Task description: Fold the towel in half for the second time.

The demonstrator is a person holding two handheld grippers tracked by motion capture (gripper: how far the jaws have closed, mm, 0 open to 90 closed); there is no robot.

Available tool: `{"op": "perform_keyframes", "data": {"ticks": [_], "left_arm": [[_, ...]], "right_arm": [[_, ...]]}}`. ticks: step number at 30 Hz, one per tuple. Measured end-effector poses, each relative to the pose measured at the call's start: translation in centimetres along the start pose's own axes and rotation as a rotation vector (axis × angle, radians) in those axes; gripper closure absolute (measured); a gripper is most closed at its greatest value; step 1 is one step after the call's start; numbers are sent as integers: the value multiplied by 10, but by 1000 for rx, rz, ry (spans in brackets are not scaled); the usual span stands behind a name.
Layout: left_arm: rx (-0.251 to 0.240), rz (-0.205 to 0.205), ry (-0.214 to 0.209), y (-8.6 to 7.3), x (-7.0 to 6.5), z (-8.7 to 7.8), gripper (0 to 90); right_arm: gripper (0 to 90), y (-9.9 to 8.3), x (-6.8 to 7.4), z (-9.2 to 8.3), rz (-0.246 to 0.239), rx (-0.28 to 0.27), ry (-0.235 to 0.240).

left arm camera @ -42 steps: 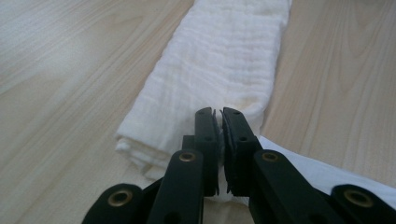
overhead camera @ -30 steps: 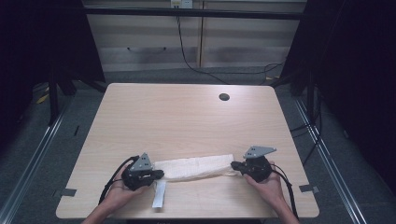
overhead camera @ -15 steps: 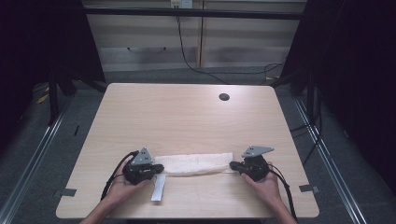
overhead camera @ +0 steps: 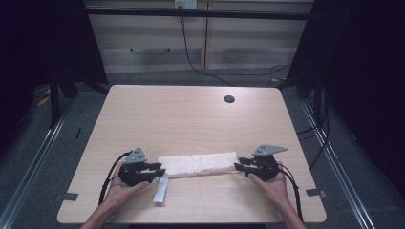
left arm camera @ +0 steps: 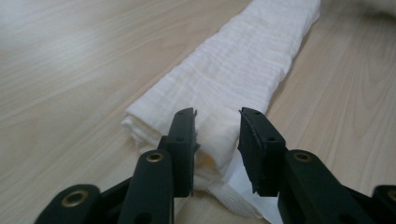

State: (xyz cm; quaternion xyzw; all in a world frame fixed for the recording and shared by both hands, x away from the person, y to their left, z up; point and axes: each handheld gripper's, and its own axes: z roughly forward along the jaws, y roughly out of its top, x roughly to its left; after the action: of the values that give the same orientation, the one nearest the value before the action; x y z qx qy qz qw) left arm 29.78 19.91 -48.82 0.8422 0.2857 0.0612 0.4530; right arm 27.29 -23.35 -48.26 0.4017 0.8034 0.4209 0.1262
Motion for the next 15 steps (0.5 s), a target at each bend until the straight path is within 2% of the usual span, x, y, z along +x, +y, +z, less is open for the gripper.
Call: {"op": "perform_keyframes", "data": {"ticks": [2,3,4,5,6,8,9,13,15], "left_arm": [[-14,-10,-1,0,1,-4,623],[-28,-22,6,1,2,-8,576],[-37,-31,13,1,2,-11,576],[-60,-60,27,2,5,-19,513],[-65,-72,35,2,6,-23,490],[-65,-80,51,2,6,-26,443],[-63,-110,68,0,8,-34,429],[-52,-106,90,-5,7,-44,380],[-35,-128,118,-14,8,-54,350]], "right_arm": [[636,1,1,-3,0,-10,0],[613,4,0,-8,6,-38,5],[613,4,0,-8,6,-38,5],[592,7,0,-13,19,-67,3],[580,8,0,-15,29,-74,1],[557,10,0,-20,30,-85,-6],[550,10,0,-22,33,-92,-5],[506,8,1,-31,40,-103,-14],[495,4,3,-37,43,-97,-32]]}}
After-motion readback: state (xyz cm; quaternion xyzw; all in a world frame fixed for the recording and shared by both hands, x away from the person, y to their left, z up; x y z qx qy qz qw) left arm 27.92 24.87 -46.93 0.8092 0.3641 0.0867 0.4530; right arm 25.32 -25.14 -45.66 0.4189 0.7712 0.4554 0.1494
